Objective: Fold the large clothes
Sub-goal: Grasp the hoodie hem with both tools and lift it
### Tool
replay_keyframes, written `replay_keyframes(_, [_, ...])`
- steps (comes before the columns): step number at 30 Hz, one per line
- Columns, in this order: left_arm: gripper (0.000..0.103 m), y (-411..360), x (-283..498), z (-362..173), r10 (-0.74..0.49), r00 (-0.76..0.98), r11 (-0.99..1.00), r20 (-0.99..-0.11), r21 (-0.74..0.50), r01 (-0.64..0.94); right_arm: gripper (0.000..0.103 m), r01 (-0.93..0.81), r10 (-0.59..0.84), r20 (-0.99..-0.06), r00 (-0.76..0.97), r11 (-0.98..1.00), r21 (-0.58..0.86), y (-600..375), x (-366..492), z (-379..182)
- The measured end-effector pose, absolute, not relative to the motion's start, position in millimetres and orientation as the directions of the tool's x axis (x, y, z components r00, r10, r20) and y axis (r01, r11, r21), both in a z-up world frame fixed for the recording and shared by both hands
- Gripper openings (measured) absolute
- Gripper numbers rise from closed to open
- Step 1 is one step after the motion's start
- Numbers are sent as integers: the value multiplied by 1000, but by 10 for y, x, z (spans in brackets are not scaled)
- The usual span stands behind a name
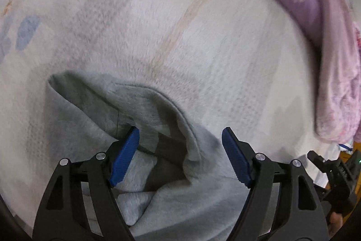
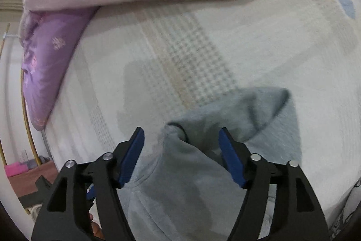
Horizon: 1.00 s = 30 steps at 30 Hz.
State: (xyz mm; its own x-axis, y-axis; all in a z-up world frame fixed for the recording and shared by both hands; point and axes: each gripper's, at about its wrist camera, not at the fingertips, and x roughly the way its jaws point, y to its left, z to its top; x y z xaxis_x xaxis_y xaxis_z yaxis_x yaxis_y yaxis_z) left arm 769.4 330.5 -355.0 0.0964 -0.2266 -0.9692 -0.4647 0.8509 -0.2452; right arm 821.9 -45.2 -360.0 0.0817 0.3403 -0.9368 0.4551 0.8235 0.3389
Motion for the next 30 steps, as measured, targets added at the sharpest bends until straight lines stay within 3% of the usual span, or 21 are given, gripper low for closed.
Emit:
replay_keyframes(3, [76, 3224, 7791, -3621, -202, 79, 852, -976, -215, -476, 66, 494, 410, -910, 69, 778, 388, -395, 8272, -3789])
replay_keyframes(5, [75, 3158, 7844, -3643, -178, 60, 873, -982, -186, -451, 56, 513, 396, -914, 83, 770, 380, -391, 8235, -3842])
replay_keyframes(7, [57, 3111, 7874, -3626, -153, 61, 891, -986, -164, -424, 21, 543, 366, -925, 101, 759, 359, -448, 8176, -3893])
replay_keyframes(9, [16, 3111, 7869, -3575, -176, 84, 895, -981, -195, -402, 13, 553, 416, -898, 139, 720, 419, -531, 8082, -3921])
replay_keyframes(11, [8, 3133, 7804, -3454, -200, 123, 893, -972, -232, -385, 12, 530, 442, -878, 184, 708, 467, -560, 7997, -3854])
replay_keyframes(24, [6, 3214, 6311, -2217, -342, 335, 859, -878, -437, -269, 11, 367, 556, -742, 376, 646, 670, -714, 6761, -2796])
replay_keyframes(30, [6, 3315, 5293, -2211, -378, 311, 819, -872, -472, -327, 10, 376, 562, -760, 326, 660, 650, -749, 5751, -2630])
